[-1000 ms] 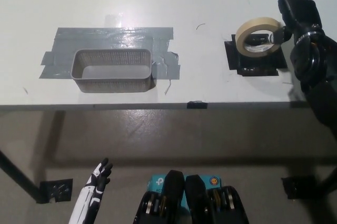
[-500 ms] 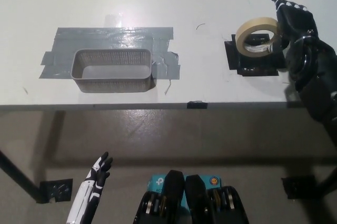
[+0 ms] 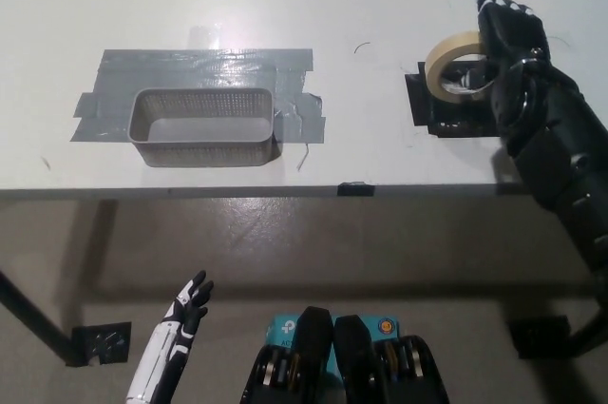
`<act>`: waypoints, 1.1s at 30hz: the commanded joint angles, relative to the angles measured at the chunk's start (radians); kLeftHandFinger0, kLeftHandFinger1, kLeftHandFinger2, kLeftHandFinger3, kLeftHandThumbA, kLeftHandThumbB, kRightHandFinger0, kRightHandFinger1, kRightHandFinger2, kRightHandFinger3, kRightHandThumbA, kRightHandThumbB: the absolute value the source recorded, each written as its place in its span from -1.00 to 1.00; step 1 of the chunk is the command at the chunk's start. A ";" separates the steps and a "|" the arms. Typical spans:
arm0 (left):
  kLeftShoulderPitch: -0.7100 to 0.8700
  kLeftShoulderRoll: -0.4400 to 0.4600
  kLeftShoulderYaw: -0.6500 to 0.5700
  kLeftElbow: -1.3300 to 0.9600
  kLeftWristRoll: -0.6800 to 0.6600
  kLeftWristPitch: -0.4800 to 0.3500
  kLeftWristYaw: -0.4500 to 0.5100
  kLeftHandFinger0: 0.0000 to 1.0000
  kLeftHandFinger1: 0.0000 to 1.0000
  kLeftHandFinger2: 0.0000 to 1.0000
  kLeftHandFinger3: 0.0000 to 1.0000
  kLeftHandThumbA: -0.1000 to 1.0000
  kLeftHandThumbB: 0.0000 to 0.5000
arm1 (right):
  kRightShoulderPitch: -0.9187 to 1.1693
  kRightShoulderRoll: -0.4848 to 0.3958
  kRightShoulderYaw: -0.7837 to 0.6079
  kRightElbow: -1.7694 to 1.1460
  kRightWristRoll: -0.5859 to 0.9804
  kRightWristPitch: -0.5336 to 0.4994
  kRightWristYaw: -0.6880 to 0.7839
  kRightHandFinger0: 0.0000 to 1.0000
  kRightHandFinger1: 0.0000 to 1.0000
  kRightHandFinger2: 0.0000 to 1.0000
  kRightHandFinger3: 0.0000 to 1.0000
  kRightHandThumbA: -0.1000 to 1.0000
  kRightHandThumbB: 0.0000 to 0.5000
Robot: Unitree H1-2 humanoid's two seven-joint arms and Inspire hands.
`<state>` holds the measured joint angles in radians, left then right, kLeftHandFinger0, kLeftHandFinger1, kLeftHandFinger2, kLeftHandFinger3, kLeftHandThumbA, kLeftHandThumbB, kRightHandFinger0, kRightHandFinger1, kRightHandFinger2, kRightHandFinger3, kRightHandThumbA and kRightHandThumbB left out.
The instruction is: The robot picks the tape placed on the black area with right hand and places it in the small grey container.
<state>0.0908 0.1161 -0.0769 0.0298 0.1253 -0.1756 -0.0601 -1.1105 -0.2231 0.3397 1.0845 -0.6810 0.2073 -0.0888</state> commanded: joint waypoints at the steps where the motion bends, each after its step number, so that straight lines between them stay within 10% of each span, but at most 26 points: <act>1: -0.008 0.012 -0.001 -0.043 -0.010 -0.003 -0.016 1.00 1.00 1.00 1.00 1.00 -0.31 | -0.085 0.001 -0.003 0.025 0.023 -0.039 -0.084 1.00 1.00 1.00 1.00 0.79 0.77; 5: -0.012 0.011 0.000 -0.043 -0.007 -0.001 -0.017 1.00 1.00 1.00 1.00 1.00 -0.34 | -0.105 0.011 0.005 0.091 0.022 -0.060 -0.151 1.00 1.00 1.00 1.00 0.59 0.53; 6: -0.011 0.009 0.000 -0.042 -0.007 -0.003 -0.015 1.00 1.00 1.00 1.00 1.00 -0.31 | -0.109 0.011 0.004 0.107 0.029 -0.076 -0.158 1.00 1.00 1.00 1.00 0.30 -0.08; 7: -0.012 0.009 -0.001 -0.042 -0.007 -0.003 -0.016 1.00 1.00 1.00 1.00 1.00 -0.30 | -0.112 0.012 -0.020 0.136 0.061 -0.113 -0.176 0.85 0.72 0.94 1.00 -0.53 -0.20; 8: -0.010 0.009 -0.002 -0.045 -0.008 -0.001 -0.018 1.00 1.00 1.00 1.00 1.00 -0.30 | -0.110 0.012 -0.032 0.152 0.075 -0.132 -0.195 -0.18 0.12 0.46 0.67 -0.98 -0.23; 9: -0.011 0.009 -0.002 -0.048 -0.011 0.003 -0.020 1.00 1.00 1.00 1.00 1.00 -0.30 | -0.103 0.007 -0.026 0.165 0.070 -0.149 -0.219 -0.82 -0.50 -0.19 0.22 -1.00 -0.08; 11: -0.012 0.009 -0.002 -0.050 -0.013 0.004 -0.023 1.00 1.00 1.00 1.00 1.00 -0.29 | -0.095 -0.002 -0.006 0.185 0.057 -0.161 -0.233 -1.00 -0.97 -0.55 -0.11 -1.00 0.04; 12: -0.016 0.009 -0.001 -0.048 -0.010 0.004 -0.022 1.00 1.00 1.00 1.00 1.00 -0.28 | -0.094 -0.008 0.011 0.201 0.045 -0.160 -0.232 -1.00 -0.93 -0.51 -0.18 -1.00 0.31; 17: -0.024 0.014 0.002 -0.055 -0.004 0.013 -0.022 1.00 1.00 1.00 1.00 1.00 -0.27 | -0.091 -0.024 0.036 0.257 0.055 -0.167 -0.216 -1.00 -0.89 -0.38 -0.24 -1.00 0.19; 20: -0.026 0.012 0.005 -0.054 -0.011 0.015 -0.023 1.00 1.00 1.00 1.00 1.00 -0.25 | -0.090 -0.024 0.032 0.261 0.063 -0.175 -0.235 -1.00 -0.84 0.04 -0.29 -1.00 0.05; 24: -0.023 0.015 0.003 -0.052 -0.011 0.013 -0.025 1.00 1.00 1.00 1.00 1.00 -0.29 | -0.084 -0.030 0.021 0.245 0.075 -0.217 -0.280 -1.00 -0.52 0.51 -0.10 -1.00 -0.01; 26: -0.022 0.018 0.004 -0.057 0.002 0.015 -0.020 1.00 1.00 1.00 1.00 1.00 -0.28 | -0.092 -0.029 0.002 0.229 0.094 -0.232 -0.284 -1.00 -0.35 0.65 0.37 -1.00 -0.13; 33: -0.028 0.021 0.007 -0.045 -0.009 0.007 -0.021 1.00 1.00 1.00 1.00 1.00 -0.27 | -0.114 -0.024 -0.013 0.177 0.107 -0.295 -0.345 -1.00 -0.43 0.50 0.55 -1.00 -0.23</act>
<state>0.0684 0.1238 -0.0761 0.0087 0.1256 -0.1570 -0.0744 -1.1412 -0.2262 0.3397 1.3025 -0.5996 -0.0114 -0.3483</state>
